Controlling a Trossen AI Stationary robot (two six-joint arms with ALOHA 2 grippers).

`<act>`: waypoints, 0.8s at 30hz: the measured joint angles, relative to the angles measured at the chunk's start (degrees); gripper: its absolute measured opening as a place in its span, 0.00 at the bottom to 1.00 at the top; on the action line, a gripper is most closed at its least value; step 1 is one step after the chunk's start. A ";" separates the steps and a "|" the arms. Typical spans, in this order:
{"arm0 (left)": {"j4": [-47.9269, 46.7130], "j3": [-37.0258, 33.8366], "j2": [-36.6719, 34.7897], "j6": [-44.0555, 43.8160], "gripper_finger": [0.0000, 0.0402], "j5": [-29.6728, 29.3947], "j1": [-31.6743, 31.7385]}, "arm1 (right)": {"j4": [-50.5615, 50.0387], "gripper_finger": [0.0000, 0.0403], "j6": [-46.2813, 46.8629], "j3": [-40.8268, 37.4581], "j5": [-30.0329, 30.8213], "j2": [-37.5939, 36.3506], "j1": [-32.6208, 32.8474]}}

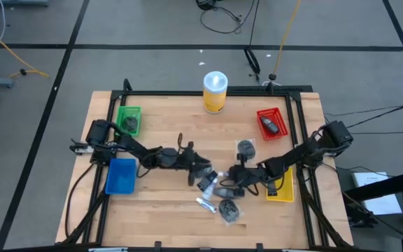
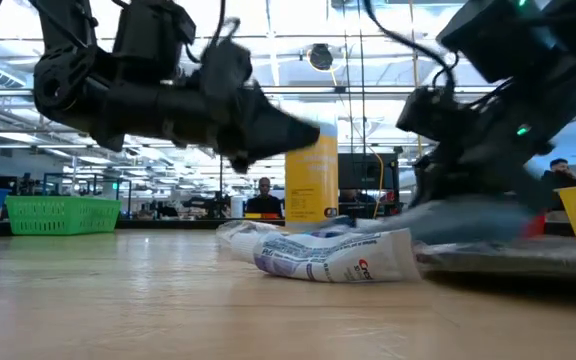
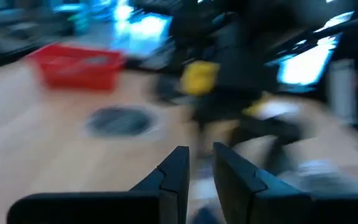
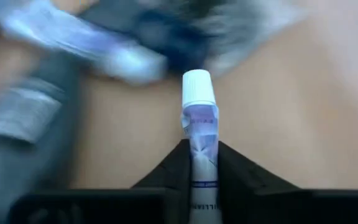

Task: Pick & Place Travel size toiletries
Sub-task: Put the toothpaste into the blue bin

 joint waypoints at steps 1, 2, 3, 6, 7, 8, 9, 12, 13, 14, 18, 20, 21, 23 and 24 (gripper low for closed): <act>1.19 0.04 0.00 0.34 0.20 1.27 -0.21 | 0.91 0.08 0.38 -0.07 2.99 0.31 0.05; 1.90 0.05 0.00 1.07 0.23 1.65 -0.36 | 1.96 0.06 0.56 -0.22 5.54 0.68 0.10; 2.50 0.07 0.00 2.02 0.26 1.61 -0.57 | 3.26 0.05 0.73 -0.23 8.05 1.00 0.32; 2.96 0.66 0.00 3.28 0.37 -0.42 -0.66 | 6.96 0.04 0.60 -0.17 17.02 0.61 1.30; 2.96 1.04 0.00 3.01 0.42 -1.48 -0.66 | 8.58 0.04 0.18 -0.16 20.11 0.50 1.66; 2.88 1.47 0.00 2.50 0.46 -2.67 -0.66 | 10.21 0.05 -0.40 -0.16 22.64 0.46 1.97; 2.40 2.21 0.00 1.53 0.50 -4.02 -0.66 | 12.51 0.07 -1.42 -0.16 24.90 0.44 2.26; -0.26 4.73 0.00 -3.78 0.61 -8.69 -0.66 | 20.12 0.09 -6.06 -0.12 28.73 0.40 3.11; -1.56 5.81 0.00 -5.72 0.64 -9.88 -0.65 | 22.36 0.09 -7.85 -0.07 28.97 0.40 3.30; -2.95 6.92 0.00 -7.37 0.66 -11.08 -0.63 | 24.41 0.09 -9.51 -0.07 29.37 0.40 3.46; -12.44 11.92 -0.04 -11.64 0.74 -13.94 -0.66 | 29.46 0.07 -15.25 -0.07 30.01 0.37 3.41; -16.58 13.73 -0.02 -11.80 0.75 -15.48 -0.68 | 30.47 0.06 -17.23 -0.07 30.01 0.37 3.41; -17.71 14.36 -0.02 -11.80 0.75 -15.93 -0.65 | 30.70 0.06 -18.00 -0.07 30.01 0.37 3.41; -18.56 15.04 -0.02 -11.77 0.74 -16.07 -0.66 | 30.75 0.06 -18.69 -0.07 29.99 0.37 3.43; -18.58 15.03 -0.02 -11.78 0.72 -16.01 -0.63 | 30.71 0.07 -18.69 -0.07 29.99 0.37 3.43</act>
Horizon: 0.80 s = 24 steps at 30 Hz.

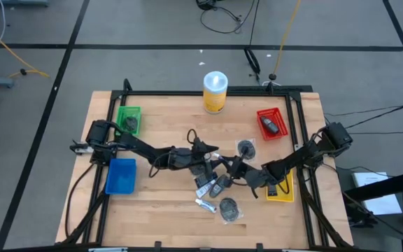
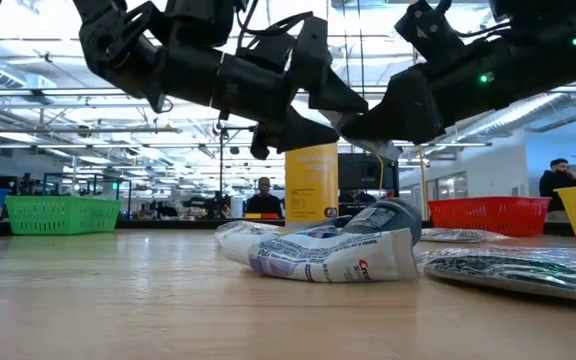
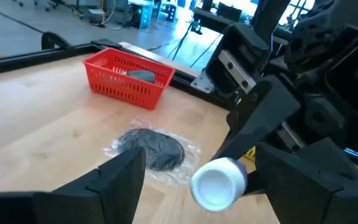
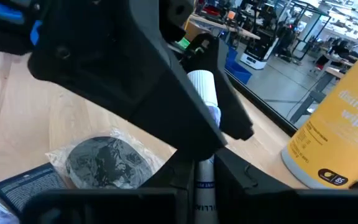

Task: Pick & Place Travel size toiletries
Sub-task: Put the toothpaste into the blue bin

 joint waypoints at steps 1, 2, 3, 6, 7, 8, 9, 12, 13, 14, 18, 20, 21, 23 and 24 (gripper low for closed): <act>0.06 -0.02 0.00 0.00 0.70 0.07 0.00 | -0.11 0.07 0.00 0.00 0.00 -0.02 0.02; 0.08 -0.02 0.00 -0.09 0.67 0.46 0.00 | -0.23 0.08 0.00 0.00 0.00 -0.02 0.06; 0.06 -0.02 0.00 -0.43 0.64 0.82 -0.02 | -0.32 0.08 0.00 0.00 0.00 -0.02 0.09; -0.23 -0.02 0.00 -0.71 0.53 2.78 0.21 | -0.39 0.09 0.13 0.00 -0.12 -0.02 0.11; -0.24 -0.02 0.00 -0.72 0.49 4.21 0.40 | -0.47 0.09 0.49 0.00 -0.22 -0.02 0.11; -0.19 -0.02 0.00 -0.72 0.45 5.74 0.53 | -0.74 0.09 0.96 0.00 -0.23 -0.04 0.13; -0.28 -0.02 0.00 -0.71 0.41 7.04 0.72 | -0.93 0.09 1.32 0.00 -0.28 -0.04 0.13; -1.24 -0.04 0.00 -0.68 0.28 9.68 1.28 | -1.93 0.09 1.49 0.00 -0.69 -0.04 0.15; -1.69 -0.06 0.00 -0.65 0.24 10.08 1.39 | -2.31 0.09 1.49 0.00 -1.61 -0.04 0.13; -2.21 -0.06 0.00 -0.57 0.21 10.67 1.40 | -2.86 0.09 1.55 0.00 -2.69 -0.04 0.12; -3.67 -0.08 0.00 1.01 0.12 11.69 1.49 | -4.84 0.13 1.73 0.00 -5.74 -0.18 -0.03; -4.21 -0.08 0.00 2.13 0.12 11.69 1.49 | -8.35 0.19 2.88 0.03 -6.34 -1.60 0.61; -4.77 -0.08 0.00 2.73 0.13 11.69 1.49 | -10.96 0.22 4.28 0.04 -6.18 -2.74 0.96; -5.66 -0.08 0.00 4.88 0.15 12.48 1.51 | -17.04 0.31 8.34 0.05 -6.28 -5.61 1.64; -6.15 -0.10 0.00 6.21 0.16 13.09 1.49 | -20.83 0.35 10.79 0.07 -6.77 -7.25 2.03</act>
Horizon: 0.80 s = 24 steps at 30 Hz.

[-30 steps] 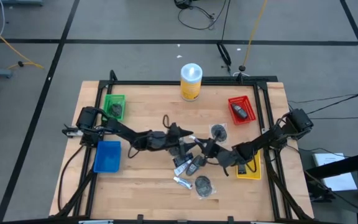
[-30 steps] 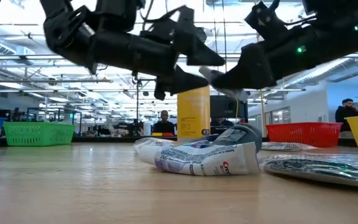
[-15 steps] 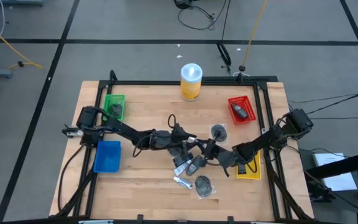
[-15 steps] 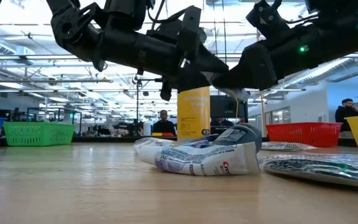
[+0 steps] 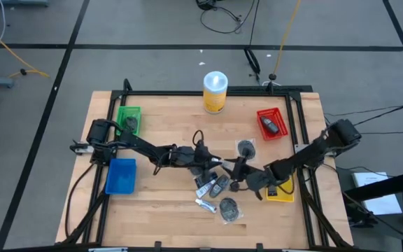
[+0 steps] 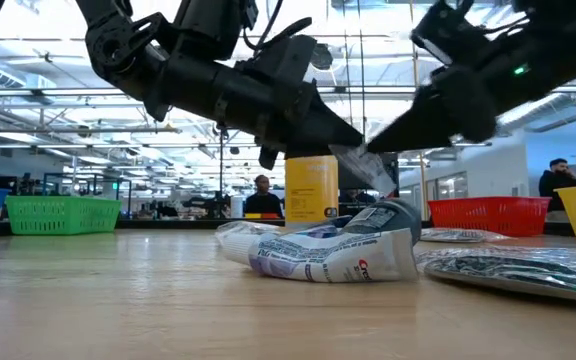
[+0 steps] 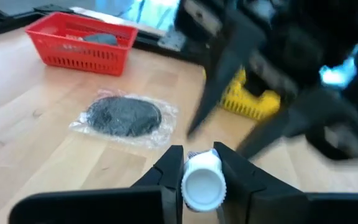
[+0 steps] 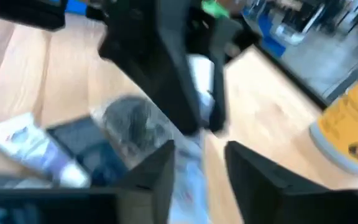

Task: Pick & Place Travel size toiletries
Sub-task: Put the toothpaste into the blue bin

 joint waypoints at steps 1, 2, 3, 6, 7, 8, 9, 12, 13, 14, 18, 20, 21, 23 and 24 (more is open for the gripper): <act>-0.02 0.00 0.00 1.34 0.16 0.76 -0.06 | -3.56 0.39 2.36 -0.02 -1.71 -1.72 0.20; -0.13 0.00 0.00 2.73 0.16 1.45 -0.17 | -6.22 0.43 4.49 -0.02 -4.14 -3.08 0.20; -0.11 0.00 0.00 4.18 0.15 1.99 -0.31 | -8.41 0.47 6.34 -0.02 -6.99 -4.37 0.00; 0.15 0.02 0.00 8.60 0.12 4.72 -0.83 | -10.31 0.56 8.90 -0.02 -14.03 -5.91 -1.31; 0.44 0.00 0.00 10.34 0.12 5.64 -1.13 | -9.88 0.58 8.83 -0.02 -16.05 -5.93 -1.77; 0.67 0.02 0.00 12.25 0.12 6.52 -1.46 | -9.27 0.60 8.73 -0.02 -17.90 -5.90 -2.32; 0.76 0.02 0.00 14.10 0.12 7.15 -1.84 | -8.53 0.61 8.52 -0.02 -19.69 -5.77 -2.88; 1.38 0.02 0.00 19.14 0.15 7.28 -3.09 | -5.55 0.63 7.25 -0.02 -25.72 -4.49 -4.97; 1.57 0.02 0.00 20.94 0.17 7.23 -3.51 | -4.80 0.63 6.61 -0.09 -27.72 -4.14 -5.75; 1.68 0.02 0.00 22.87 0.18 7.24 -3.89 | -3.46 0.62 6.00 -0.09 -29.87 -3.63 -6.54; 1.98 0.02 0.00 29.49 0.19 6.93 -5.38 | -0.34 0.52 5.49 -0.07 -38.24 -2.19 -9.48; 2.20 0.02 0.00 32.30 0.19 6.73 -5.96 | 0.37 0.45 5.12 -0.07 -41.50 -2.00 -10.42; 2.18 0.02 0.00 33.24 0.19 6.49 -6.13 | 0.35 0.41 5.07 -0.07 -42.43 -2.02 -10.73; 2.60 0.02 0.00 34.19 0.19 5.46 -6.21 | 0.21 0.32 5.08 -0.07 -43.22 -2.02 -11.11; 3.14 0.02 0.00 34.27 0.20 5.42 -6.19 | -0.05 0.27 5.06 -0.07 -43.10 -2.02 -11.14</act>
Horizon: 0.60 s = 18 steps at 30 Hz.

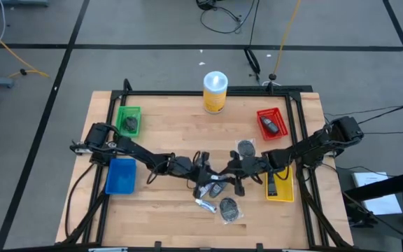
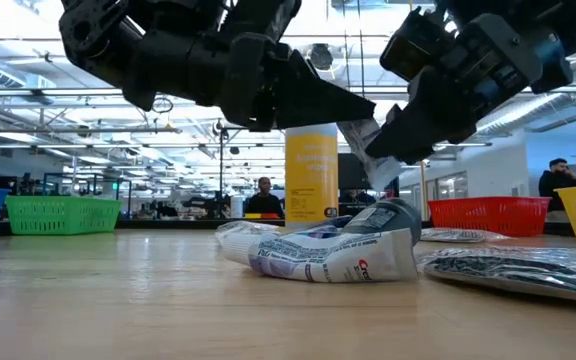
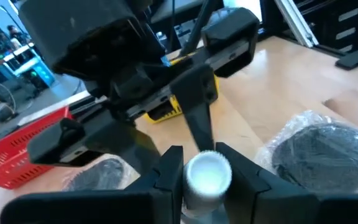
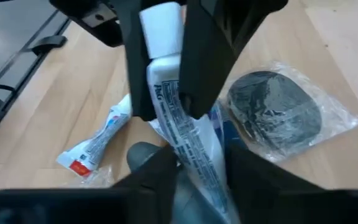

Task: Pick & Place Travel size toiletries
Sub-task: Put the toothpaste into the blue bin

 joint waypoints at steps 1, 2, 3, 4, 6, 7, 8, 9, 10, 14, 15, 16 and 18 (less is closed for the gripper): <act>-0.06 0.00 -0.37 -0.02 0.22 0.25 0.04 | -0.04 0.22 -0.49 0.00 0.10 -0.04 0.00; -0.50 0.00 -0.92 -0.15 0.23 0.81 0.11 | -0.01 0.17 -1.17 -0.06 0.13 -0.04 0.02; -0.11 0.00 -1.45 -0.53 0.25 1.67 0.23 | 0.01 0.12 -2.01 -0.21 0.24 -0.04 0.04; 0.10 0.02 -2.33 -1.24 0.28 2.08 0.33 | -0.09 0.07 -2.85 -0.40 0.56 -0.02 0.14; -1.58 0.02 -4.50 -3.35 0.34 2.13 0.35 | -0.33 0.03 -4.08 -0.52 3.11 0.02 0.62; -2.07 0.02 -5.39 -4.62 0.37 2.08 0.39 | -0.19 0.03 -4.19 -0.53 5.57 0.00 1.01; -2.84 0.02 -6.30 -6.01 0.41 1.69 0.44 | 0.06 0.04 -4.31 -0.52 8.43 0.00 1.46; -4.17 0.02 -7.37 -7.72 0.44 0.52 0.48 | 0.36 0.04 -4.76 -0.55 11.69 0.00 1.88; -5.50 0.02 -8.28 -9.74 0.48 -1.33 0.48 | 0.89 0.04 -5.63 -0.55 14.37 0.00 2.35; -13.17 0.11 -10.86 -16.68 0.59 -12.31 0.48 | 3.50 0.02 -10.03 -0.55 20.41 0.00 4.04; -14.70 0.09 -10.96 -18.24 0.61 -14.08 0.49 | 4.21 0.02 -10.75 -0.55 21.55 0.00 4.43; -15.65 0.09 -10.95 -19.79 0.63 -14.90 0.57 | 4.77 0.01 -11.45 -0.55 22.86 0.00 4.87; -16.60 0.03 -10.91 -21.56 0.66 -14.80 0.72 | 6.43 0.01 -12.57 -0.55 25.75 0.00 5.62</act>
